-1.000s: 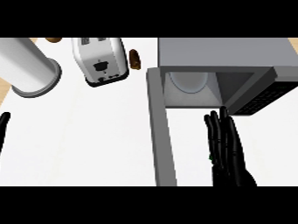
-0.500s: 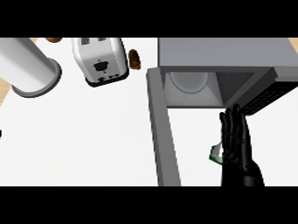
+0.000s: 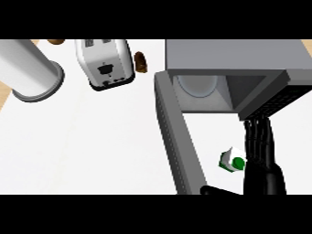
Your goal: Pick up the milk, place it into the microwave and close the microwave
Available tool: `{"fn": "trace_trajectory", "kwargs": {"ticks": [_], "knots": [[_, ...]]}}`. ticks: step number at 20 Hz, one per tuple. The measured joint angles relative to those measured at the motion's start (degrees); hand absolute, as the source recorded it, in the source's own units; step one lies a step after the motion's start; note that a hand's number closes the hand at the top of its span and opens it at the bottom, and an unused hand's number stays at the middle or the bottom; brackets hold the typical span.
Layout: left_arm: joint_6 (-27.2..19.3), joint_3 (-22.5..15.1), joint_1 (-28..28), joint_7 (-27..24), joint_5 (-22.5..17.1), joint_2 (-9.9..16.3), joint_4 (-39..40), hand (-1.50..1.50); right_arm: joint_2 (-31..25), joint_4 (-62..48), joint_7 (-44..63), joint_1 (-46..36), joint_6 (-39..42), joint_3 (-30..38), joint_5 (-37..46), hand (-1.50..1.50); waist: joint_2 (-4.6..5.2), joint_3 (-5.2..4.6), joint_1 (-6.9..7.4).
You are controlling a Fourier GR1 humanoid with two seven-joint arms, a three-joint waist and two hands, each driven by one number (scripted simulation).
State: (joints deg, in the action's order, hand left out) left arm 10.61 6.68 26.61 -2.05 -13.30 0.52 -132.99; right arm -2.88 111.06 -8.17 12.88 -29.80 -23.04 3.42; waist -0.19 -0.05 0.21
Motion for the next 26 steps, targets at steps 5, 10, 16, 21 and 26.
{"fn": "trace_trajectory", "kwargs": {"ticks": [5, 10, 16, 21, 26], "knots": [[1.6, 1.8, 1.2, -0.4, -1.7, 0.1, 0.1, -1.50, -1.2, -3.8, -6.3, 3.2, 2.2, 4.3, -4.1, -1.50, 0.03, 0.03, -0.06], [2.9, 2.1, 2.9, -1.5, -2.1, -0.3, -0.1, -1.50, -1.1, -11.4, -14.6, 5.1, 5.1, 7.8, -7.3, -1.50, 0.10, 0.07, -0.03], [2.4, 0.5, 4.0, -3.1, -0.7, -0.4, -0.2, -1.50, -1.3, -18.9, -20.4, 4.5, 8.9, 11.3, -9.9, -1.50, 0.12, 0.07, 0.00], [3.3, 1.2, 4.9, -3.1, -2.0, -0.2, -0.8, -1.50, -1.9, -24.2, -25.4, 4.4, 12.0, 13.0, -10.6, -1.50, 0.12, 0.06, 0.03], [4.9, 1.6, 7.4, -3.1, -3.3, 0.0, -2.7, -1.50, -2.5, -30.2, -29.5, 1.7, 14.3, 15.5, -10.6, -1.50, 0.12, 0.07, 0.14]]}}
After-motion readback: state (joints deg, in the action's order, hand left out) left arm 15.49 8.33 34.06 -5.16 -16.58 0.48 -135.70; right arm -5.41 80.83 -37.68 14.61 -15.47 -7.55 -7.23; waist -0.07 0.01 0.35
